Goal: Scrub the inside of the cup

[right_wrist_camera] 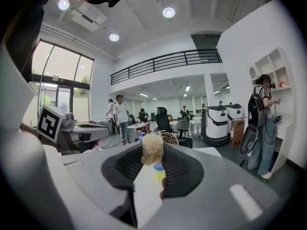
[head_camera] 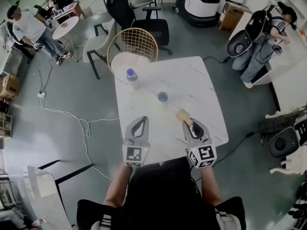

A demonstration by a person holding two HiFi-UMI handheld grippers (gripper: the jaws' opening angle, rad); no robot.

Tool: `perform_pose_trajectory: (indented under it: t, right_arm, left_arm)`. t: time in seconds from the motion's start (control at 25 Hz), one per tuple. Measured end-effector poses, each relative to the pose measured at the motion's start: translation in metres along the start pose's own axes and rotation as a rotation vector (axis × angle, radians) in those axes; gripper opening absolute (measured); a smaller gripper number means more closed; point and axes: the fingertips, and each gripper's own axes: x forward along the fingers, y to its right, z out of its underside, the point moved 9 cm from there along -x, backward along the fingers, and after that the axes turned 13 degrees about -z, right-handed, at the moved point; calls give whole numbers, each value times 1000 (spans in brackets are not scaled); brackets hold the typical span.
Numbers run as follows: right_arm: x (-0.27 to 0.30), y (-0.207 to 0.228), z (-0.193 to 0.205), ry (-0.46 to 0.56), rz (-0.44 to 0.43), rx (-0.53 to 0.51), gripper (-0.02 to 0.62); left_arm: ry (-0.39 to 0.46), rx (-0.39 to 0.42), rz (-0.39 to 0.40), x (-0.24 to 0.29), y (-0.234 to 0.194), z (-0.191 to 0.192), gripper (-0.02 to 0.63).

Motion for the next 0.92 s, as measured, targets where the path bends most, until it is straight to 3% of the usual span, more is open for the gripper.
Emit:
perform_pose_trajectory:
  t: [0.92]
  right_arm:
    - [2,-5,-7,8,-13,-6,110]
  left_arm:
    - [20,-11,17,-1,5,-9,8]
